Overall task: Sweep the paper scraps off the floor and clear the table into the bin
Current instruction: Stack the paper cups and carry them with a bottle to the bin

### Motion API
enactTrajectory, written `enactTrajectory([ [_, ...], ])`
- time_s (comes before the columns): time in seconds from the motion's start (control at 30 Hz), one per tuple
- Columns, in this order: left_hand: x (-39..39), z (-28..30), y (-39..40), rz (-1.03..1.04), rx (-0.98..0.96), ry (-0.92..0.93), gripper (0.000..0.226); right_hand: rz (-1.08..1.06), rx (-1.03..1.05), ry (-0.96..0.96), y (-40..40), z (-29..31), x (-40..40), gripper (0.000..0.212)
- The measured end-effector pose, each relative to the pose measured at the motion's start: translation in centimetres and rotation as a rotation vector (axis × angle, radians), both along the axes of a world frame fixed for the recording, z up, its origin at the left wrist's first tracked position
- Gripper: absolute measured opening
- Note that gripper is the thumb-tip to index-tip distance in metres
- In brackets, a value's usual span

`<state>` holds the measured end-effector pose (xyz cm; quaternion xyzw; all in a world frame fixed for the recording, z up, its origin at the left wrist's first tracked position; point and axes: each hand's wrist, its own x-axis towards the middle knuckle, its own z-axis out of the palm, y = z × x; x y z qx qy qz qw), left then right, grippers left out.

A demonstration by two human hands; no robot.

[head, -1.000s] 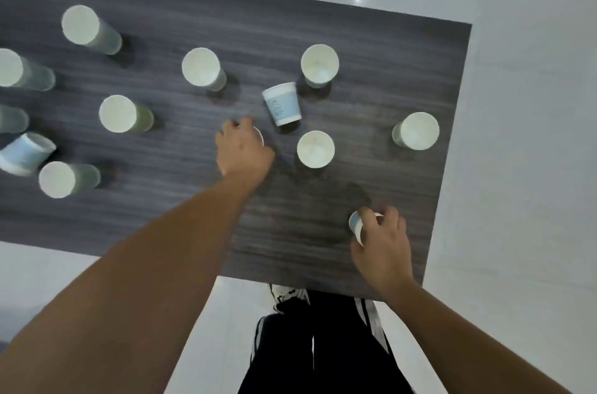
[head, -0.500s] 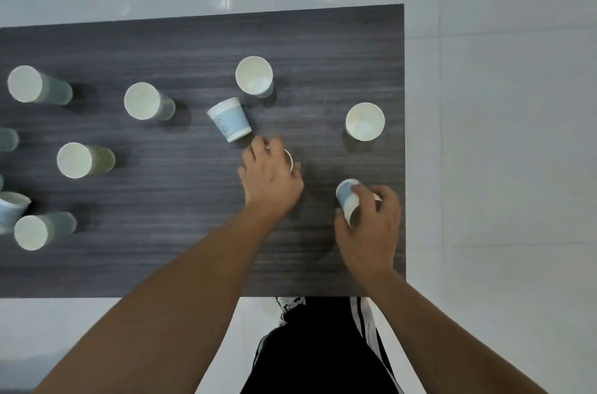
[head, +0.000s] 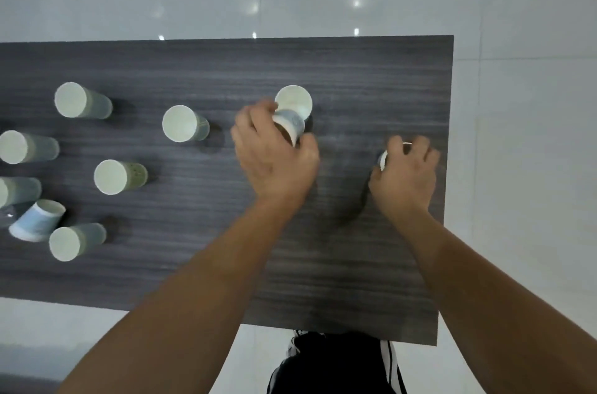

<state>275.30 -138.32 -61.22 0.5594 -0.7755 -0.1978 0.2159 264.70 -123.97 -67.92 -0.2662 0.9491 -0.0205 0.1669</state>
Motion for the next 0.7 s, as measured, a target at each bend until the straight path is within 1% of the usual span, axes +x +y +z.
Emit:
enactTrajectory([
  [0.03,-1.2,0.3,-1.5,0.003,-0.027,0.027,0.052,-0.012,0.000,0.013,-0.1,-0.1,0.1,0.050],
  [0.07,-2.3,0.4,-2.9,-0.011,-0.030,0.013,0.051,-0.019,-0.002,0.022,-0.1,-0.3,0.1,0.049],
  [0.13,-3.8,-0.2,-4.6,-0.101,0.016,-0.140,0.049,-0.024,-0.012,0.028,0.0,-0.4,0.2,0.050],
  [0.17,-4.0,-1.1,-5.1,-0.168,0.072,-0.236,0.048,-0.022,-0.019,0.031,0.1,-0.5,0.2,0.050],
  [0.23,-3.7,-3.3,-5.5,-0.310,0.265,-0.361,0.052,-0.025,-0.035,0.046,0.1,-0.7,0.2,0.051],
  [0.27,-3.3,-4.2,-5.5,-0.364,0.362,-0.399,0.058,-0.027,-0.040,0.055,0.1,-0.7,0.3,0.052],
  [0.3,-2.7,-5.1,-5.5,-0.397,0.416,-0.425,0.063,-0.026,-0.042,0.063,0.2,-0.8,0.3,0.052],
  [0.33,-2.1,-5.6,-5.4,-0.407,0.429,-0.432,0.066,-0.022,-0.044,0.071,0.2,-0.9,0.4,0.052],
  [0.43,-0.7,-5.5,-5.0,-0.321,0.350,-0.349,0.061,-0.010,-0.048,0.083,0.3,-0.9,0.4,0.052],
  [0.57,0.8,-3.3,-6.9,-0.029,0.162,-0.100,0.060,-0.006,-0.039,0.078,0.1,-0.7,0.4,0.051],
  [0.6,1.3,-2.9,-8.0,0.005,0.122,-0.088,0.057,-0.009,-0.030,0.073,0.0,-0.6,0.4,0.051],
  [0.63,2.0,-2.5,-9.1,0.007,0.101,-0.124,0.055,-0.011,-0.017,0.067,-0.1,-0.5,0.4,0.051],
  [0.67,2.7,-2.3,-10.3,-0.021,0.116,-0.184,0.052,-0.013,-0.003,0.062,-0.2,-0.5,0.5,0.051],
  [0.7,3.4,-2.3,-11.2,-0.068,0.174,-0.247,0.048,-0.013,0.005,0.057,-0.2,-0.4,0.5,0.050],
])
